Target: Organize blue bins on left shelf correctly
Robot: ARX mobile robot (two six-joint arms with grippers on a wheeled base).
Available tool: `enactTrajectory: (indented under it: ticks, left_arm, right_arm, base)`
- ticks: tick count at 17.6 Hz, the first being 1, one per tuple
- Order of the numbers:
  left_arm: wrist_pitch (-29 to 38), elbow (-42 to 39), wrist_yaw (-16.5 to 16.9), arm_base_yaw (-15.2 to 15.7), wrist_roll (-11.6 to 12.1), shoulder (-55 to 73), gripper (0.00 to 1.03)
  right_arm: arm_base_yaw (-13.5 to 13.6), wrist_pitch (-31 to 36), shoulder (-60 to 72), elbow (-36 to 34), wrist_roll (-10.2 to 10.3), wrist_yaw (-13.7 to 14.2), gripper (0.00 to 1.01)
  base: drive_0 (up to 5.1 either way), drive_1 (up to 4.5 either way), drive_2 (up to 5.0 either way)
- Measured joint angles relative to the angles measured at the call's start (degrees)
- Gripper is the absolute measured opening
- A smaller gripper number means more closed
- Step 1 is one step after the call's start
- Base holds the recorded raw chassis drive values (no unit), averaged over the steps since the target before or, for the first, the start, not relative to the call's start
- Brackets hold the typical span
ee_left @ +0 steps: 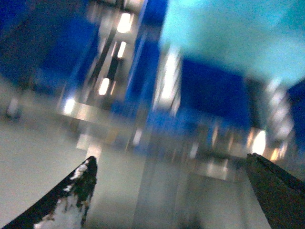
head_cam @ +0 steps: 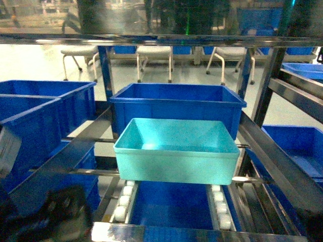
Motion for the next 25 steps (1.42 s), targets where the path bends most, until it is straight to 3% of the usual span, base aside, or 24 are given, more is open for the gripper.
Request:
enactTrajectory:
  ticks: [1,4,5,8,9,10,12,13,14,15,16,18,20,25]
  left_arm:
    - [20.61,-7.82,-3.28,1.55,9.79,4.85,0.78]
    - [30.38,-14.73,-3.08,4.48,16.66,5.66,0.69]
    - [32.50,-15.98,-3.13,4.96,17.25,5.33,0.67]
    - [43.63,-18.93,-1.29,6.80,24.35,-0.20,0.56]
    - [52.33,-18.12,0.83,8.17,27.74,-5.62,0.47]
    - [52.09,-17.42,2.78,10.12,30.29,-11.19,0.36]
    - [41.62,-19.26,6.03,14.45,32.52,-19.34,0.11]
    - [37.92,-19.26,8.11,15.67,32.81,-24.06,0.01]
    - [34.12,-19.28,9.44,17.25,33.14,-30.08,0.02]
    - [28.22,-19.17,10.67,18.73,33.14,-35.67,0.02]
    - [21.00,-19.15,11.80,19.96,33.14,-41.16,0.02]
    - [15.04,-19.15,13.81,21.77,33.14,-48.39,0.02]
    - [10.21,-19.15,19.67,27.89,33.16,-53.31,0.02]
    - [1.42,-19.17,20.46,28.17,33.16,-62.55,0.02]
  right_arm:
    - [-1.25,12.02,1.95,-8.52,1.11,0.63,0.67]
    - [-2.78,20.26,-1.55,-12.04,1.57,0.48,0.58]
    - [-3.13,21.84,-2.49,-12.20,1.62,0.44,0.56]
    - [-4.55,30.12,-8.46,-11.02,2.25,0.07,0.45]
    - [-4.59,32.33,-11.96,-10.05,2.38,-1.25,0.37]
    - [-5.25,30.73,-16.85,-11.06,2.47,-2.93,0.24]
    - [-7.52,21.88,-25.11,-12.90,2.45,-3.98,0.01]
    - [-8.13,18.58,-30.25,-12.92,2.58,-4.94,0.02]
    - [-8.98,13.99,-34.95,-12.94,2.60,-5.62,0.02]
    - [-12.26,9.38,-39.36,-12.98,2.58,-9.68,0.02]
    - [-14.32,5.46,-44.04,-12.98,2.60,-10.12,0.02]
    - [-14.38,-5.81,-53.90,-12.81,2.60,-10.71,0.02]
    - [-14.38,-11.61,-60.46,-12.81,2.60,-10.71,0.02]
    - [-14.38,-21.68,-70.77,-12.83,2.60,-10.80,0.02]
  base:
    - [0.0,0.00,0.0]
    - [0.0,0.00,0.0]
    - [0.0,0.00,0.0]
    - [0.0,0.00,0.0]
    - [0.0,0.00,0.0]
    - [0.0,0.00,0.0]
    - [0.0,0.00,0.0]
    - [0.0,0.00,0.0]
    - [0.0,0.00,0.0]
    - [0.0,0.00,0.0]
    - [0.0,0.00,0.0]
    - [0.0,0.00,0.0]
    - [0.0,0.00,0.0]
    - [0.0,0.00,0.0]
